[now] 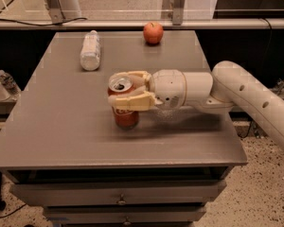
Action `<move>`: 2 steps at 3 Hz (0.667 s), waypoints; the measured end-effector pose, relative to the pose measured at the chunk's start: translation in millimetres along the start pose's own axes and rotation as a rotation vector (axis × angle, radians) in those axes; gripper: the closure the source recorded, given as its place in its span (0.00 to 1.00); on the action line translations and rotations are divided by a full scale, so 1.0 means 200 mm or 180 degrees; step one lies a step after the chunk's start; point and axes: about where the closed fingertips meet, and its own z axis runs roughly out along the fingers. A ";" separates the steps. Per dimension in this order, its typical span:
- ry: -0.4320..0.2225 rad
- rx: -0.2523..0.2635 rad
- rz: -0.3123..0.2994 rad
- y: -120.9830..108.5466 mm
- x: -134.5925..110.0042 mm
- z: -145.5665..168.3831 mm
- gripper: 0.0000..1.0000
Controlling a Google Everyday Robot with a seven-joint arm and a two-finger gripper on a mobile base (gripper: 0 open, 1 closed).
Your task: Place coke can upright
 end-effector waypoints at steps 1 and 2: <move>0.0017 -0.0020 0.0005 0.00 0.00 0.02 0.11; 0.0047 -0.0032 0.0009 0.01 0.00 0.02 0.00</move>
Offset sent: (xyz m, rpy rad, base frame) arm -0.0008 -0.0014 -0.0018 -0.0283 0.0046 0.0059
